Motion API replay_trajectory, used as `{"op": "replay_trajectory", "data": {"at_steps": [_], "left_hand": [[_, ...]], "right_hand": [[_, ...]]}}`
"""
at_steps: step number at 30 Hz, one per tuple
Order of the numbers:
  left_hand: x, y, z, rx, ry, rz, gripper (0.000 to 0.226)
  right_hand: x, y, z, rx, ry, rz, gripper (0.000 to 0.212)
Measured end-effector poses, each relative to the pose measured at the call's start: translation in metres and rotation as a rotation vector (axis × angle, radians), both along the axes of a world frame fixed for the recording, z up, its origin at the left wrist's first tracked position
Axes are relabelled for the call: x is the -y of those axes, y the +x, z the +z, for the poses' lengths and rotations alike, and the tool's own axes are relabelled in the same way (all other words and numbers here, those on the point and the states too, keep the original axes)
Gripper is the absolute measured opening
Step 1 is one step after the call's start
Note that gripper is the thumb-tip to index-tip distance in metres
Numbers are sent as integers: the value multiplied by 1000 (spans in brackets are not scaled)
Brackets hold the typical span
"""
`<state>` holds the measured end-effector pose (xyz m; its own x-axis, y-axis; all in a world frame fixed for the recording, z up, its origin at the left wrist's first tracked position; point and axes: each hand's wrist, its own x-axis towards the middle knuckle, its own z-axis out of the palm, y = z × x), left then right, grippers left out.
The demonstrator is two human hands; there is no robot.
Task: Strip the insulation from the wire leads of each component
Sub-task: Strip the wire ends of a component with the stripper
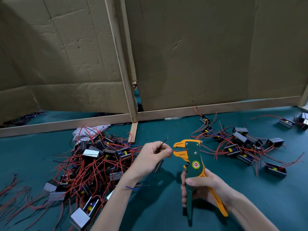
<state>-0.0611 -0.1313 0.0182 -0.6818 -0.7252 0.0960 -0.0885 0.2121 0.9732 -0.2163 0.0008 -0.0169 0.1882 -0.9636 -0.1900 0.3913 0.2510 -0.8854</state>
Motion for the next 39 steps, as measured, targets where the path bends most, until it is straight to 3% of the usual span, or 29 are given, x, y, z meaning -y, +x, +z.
{"op": "replay_trajectory", "data": {"at_steps": [6, 12, 14, 17, 19, 24, 29, 34, 39], "left_hand": [[3, 2, 1, 39, -15, -29, 15], [4, 0, -5, -33, 23, -1, 11], [2, -4, -10, -37, 38, 29, 16], [-3, -9, -14, -44, 4, 35, 28], [-4, -10, -14, -60, -35, 35, 30], [-1, -9, -18, 89, -253, 133, 29], [-2, -8, -23, 248, -413, 98, 48], [-7, -8, -16, 3, -365, 261, 16], [-10, -10, -9, -89, -255, 227, 13]], "right_hand": [[-1, -1, -1, -111, 38, -41, 21], [4, 14, -7, -252, 122, -268, 41], [5, 16, -8, -209, 119, -275, 39], [7, 10, -2, 83, 99, -271, 15], [7, 2, 1, 199, 83, -290, 18], [3, -17, 5, 140, -1, -273, 23], [3, -15, 5, 79, 40, -185, 37], [1, -11, 7, 25, 82, -138, 38], [0, -13, 10, 26, 83, -100, 34]]}}
